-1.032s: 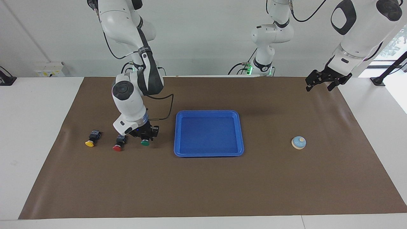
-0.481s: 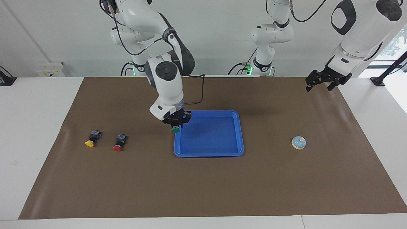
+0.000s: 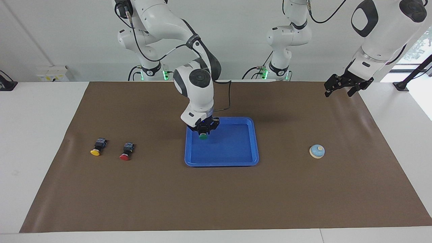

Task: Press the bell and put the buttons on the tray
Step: 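Carry the green button with the right gripper into the blue tray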

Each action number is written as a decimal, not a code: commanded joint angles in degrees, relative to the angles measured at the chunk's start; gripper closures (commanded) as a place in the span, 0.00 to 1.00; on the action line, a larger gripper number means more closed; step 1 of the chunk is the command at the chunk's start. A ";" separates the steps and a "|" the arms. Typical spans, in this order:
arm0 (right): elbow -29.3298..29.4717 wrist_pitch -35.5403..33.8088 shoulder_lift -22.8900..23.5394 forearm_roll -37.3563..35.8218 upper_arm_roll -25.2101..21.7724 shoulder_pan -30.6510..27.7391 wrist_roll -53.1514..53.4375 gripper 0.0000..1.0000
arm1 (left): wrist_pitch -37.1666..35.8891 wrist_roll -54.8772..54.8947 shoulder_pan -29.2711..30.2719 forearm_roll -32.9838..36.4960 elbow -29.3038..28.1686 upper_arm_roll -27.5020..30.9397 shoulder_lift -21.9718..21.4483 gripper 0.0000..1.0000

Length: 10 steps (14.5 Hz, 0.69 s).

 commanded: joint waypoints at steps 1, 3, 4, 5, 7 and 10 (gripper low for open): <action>-1.17 2.93 0.71 0.11 0.39 -0.32 0.35 1.00 | -0.89 -0.12 0.07 -0.27 0.96 0.14 0.36 0.00; -1.70 3.64 1.15 0.11 0.39 -0.50 0.27 1.00 | -0.89 -0.12 0.07 -0.27 1.04 0.14 0.36 0.00; -1.79 3.64 1.15 0.11 0.39 -0.67 0.27 1.00 | -0.89 -0.12 0.07 -0.27 0.96 0.14 0.36 0.00; -2.14 3.73 1.15 0.11 0.31 -0.94 0.27 1.00 | -0.89 -0.12 0.07 -0.27 0.96 0.14 0.36 0.00; -4.07 5.30 0.80 0.11 0.39 -1.20 0.27 1.00 | -0.89 -0.12 0.07 -0.27 0.96 0.14 0.36 0.00; -4.78 5.31 0.53 0.20 0.31 -1.20 1.92 0.47 | -0.89 -0.12 0.07 -0.27 1.04 0.14 0.36 0.00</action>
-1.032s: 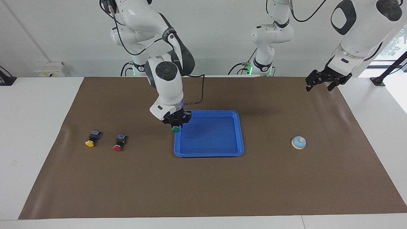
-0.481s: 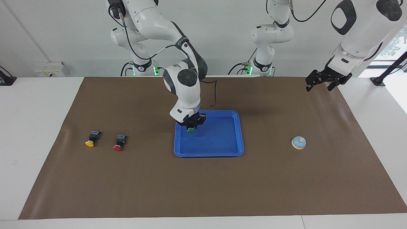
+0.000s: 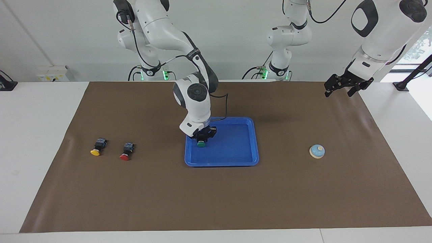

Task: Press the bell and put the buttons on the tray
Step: 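Carry the green button with the right gripper into the blue tray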

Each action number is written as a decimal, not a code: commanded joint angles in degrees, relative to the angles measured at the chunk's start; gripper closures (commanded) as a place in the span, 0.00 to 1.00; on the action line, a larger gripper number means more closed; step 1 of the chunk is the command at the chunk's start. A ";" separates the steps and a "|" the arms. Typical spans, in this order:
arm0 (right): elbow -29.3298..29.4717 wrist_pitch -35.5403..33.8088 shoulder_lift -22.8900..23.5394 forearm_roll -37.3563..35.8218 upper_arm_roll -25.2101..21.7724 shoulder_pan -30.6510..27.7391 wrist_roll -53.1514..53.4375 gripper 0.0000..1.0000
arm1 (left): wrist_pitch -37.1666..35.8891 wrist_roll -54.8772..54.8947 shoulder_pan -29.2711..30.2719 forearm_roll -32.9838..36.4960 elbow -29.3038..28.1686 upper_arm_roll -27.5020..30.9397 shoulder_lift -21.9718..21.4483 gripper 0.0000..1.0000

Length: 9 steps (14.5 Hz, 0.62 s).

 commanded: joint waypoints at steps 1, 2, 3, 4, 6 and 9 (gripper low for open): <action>-1.39 0.90 -1.01 0.20 0.42 -0.58 3.88 0.17 | -0.89 -0.12 0.07 -0.27 0.96 0.14 0.36 0.00; -1.13 0.55 -1.01 0.20 0.42 -0.32 5.47 0.00 | -0.89 -0.12 0.07 -0.27 1.04 0.14 0.36 0.00; -0.60 0.03 -1.01 0.20 0.33 -0.23 6.18 0.00 | -0.89 -0.12 0.07 -0.27 1.04 0.14 0.36 0.00; 0.36 -1.54 -1.19 0.20 0.33 -0.49 6.36 0.00 | -0.89 -0.12 0.07 -0.27 1.04 0.14 0.36 0.00; 3.52 -6.89 -2.15 0.20 -0.02 -1.45 6.19 0.00 | -0.89 -0.12 0.07 -0.27 1.04 0.14 0.36 0.00; 7.30 -13.93 -4.70 0.11 -0.11 -4.78 5.58 0.00 | -0.89 -0.12 0.07 -0.27 1.04 0.14 0.36 0.00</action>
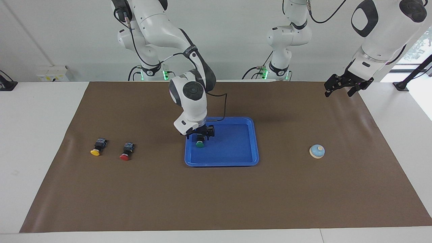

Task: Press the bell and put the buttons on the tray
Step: 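Carry the green button with the right gripper into the blue tray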

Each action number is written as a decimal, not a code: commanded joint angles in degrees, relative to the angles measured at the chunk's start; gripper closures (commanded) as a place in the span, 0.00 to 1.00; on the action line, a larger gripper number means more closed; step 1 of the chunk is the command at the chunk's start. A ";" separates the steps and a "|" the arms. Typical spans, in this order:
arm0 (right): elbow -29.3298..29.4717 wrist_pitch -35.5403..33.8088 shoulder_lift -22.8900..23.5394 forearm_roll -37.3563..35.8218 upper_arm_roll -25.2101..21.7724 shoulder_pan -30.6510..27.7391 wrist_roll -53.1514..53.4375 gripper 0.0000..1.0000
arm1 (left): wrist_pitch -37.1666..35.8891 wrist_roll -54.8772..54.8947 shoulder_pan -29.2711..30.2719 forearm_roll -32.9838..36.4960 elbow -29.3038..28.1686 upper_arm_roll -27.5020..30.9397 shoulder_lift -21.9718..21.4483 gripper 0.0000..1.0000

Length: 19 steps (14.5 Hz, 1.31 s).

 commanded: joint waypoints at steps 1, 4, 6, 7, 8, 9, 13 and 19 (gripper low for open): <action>2.09 -5.45 -3.66 -0.06 0.31 -4.28 -0.36 0.00 | -0.89 -0.12 0.07 -0.27 1.04 0.14 0.36 0.00; 2.09 -8.27 -6.13 -0.59 0.14 -10.34 -8.42 0.00 | -0.89 -0.12 0.07 -0.27 0.96 0.14 0.36 0.00; 1.74 -8.72 -6.75 -3.21 0.22 -15.00 -10.38 0.00 | -0.89 -0.12 0.07 -0.27 1.04 0.14 0.36 0.00; 1.48 -8.54 -6.75 -4.36 0.22 -16.85 -10.73 0.00 | -0.89 -0.12 0.07 -0.27 0.96 0.14 0.36 0.00; 0.87 -8.37 -6.84 -4.98 0.22 -18.26 -11.78 0.00 | -0.89 -0.12 0.07 -0.27 1.04 0.14 0.36 0.00; -0.18 -7.84 -7.10 -5.42 0.22 -19.14 -13.09 0.00 | -0.89 -0.12 0.07 -0.27 1.04 0.14 0.36 0.00; -8.78 3.38 -7.63 -6.30 0.22 -23.80 -17.14 0.00 | -0.89 -0.12 0.07 -0.27 0.96 0.14 0.36 0.00; -13.54 12.44 -5.61 -6.39 0.31 -27.59 -19.52 0.00 | -0.89 -0.12 0.07 -0.27 1.04 0.14 0.36 0.00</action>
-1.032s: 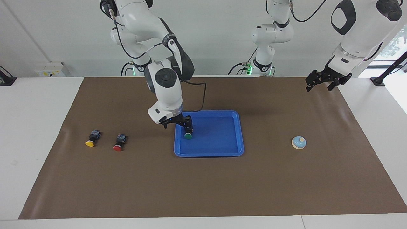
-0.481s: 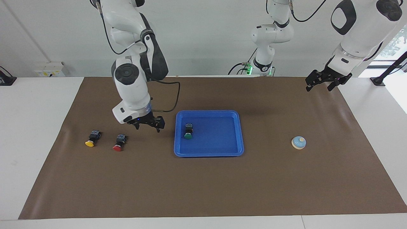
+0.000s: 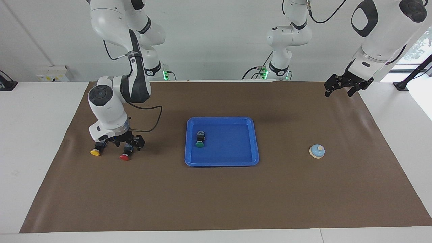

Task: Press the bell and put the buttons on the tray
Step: 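Carry the green button with the right gripper into the blue tray, then move the right gripper back to the red-capped button and grasp it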

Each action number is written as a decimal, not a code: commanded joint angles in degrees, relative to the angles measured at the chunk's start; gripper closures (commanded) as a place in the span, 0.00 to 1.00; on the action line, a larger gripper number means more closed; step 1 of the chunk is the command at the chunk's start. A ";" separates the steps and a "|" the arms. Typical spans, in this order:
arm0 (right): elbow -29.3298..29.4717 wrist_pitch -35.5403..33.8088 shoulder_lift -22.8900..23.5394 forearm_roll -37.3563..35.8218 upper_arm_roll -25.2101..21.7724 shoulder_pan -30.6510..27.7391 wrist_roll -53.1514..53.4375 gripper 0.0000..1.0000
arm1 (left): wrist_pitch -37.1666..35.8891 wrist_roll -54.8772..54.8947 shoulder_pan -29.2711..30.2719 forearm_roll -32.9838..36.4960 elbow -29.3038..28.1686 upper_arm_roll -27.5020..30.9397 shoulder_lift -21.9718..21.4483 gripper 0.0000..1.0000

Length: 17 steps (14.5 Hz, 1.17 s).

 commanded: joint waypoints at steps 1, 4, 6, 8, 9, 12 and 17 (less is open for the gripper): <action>-3.36 5.48 0.27 -0.87 0.80 -1.65 -1.09 0.00 | -0.89 -0.12 0.07 -0.27 1.04 0.14 0.36 0.00; -5.65 9.26 0.53 -0.87 0.80 -1.74 -0.92 0.00 | -0.89 -0.12 0.07 -0.27 1.04 0.14 0.36 0.00; -6.44 11.82 1.32 -0.87 0.80 -1.66 -0.74 0.01 | -0.89 -0.12 0.07 -0.27 0.96 0.14 0.36 0.00; -6.53 12.00 1.41 -0.87 0.72 -1.66 -0.83 0.18 | -0.89 -0.12 0.07 -0.27 0.96 0.14 0.36 0.00; -6.53 12.00 1.41 -0.87 0.72 -1.74 -0.92 0.33 | -0.89 -0.12 0.07 -0.27 0.96 0.14 0.36 0.00; -6.53 11.31 1.41 -0.87 0.80 -1.66 -1.27 0.99 | -0.89 -0.12 0.07 -0.27 0.96 0.14 0.36 0.00; -4.61 8.24 1.15 -0.79 0.98 -0.69 -1.18 1.00 | -0.89 -0.12 0.07 -0.27 1.04 0.14 0.36 0.00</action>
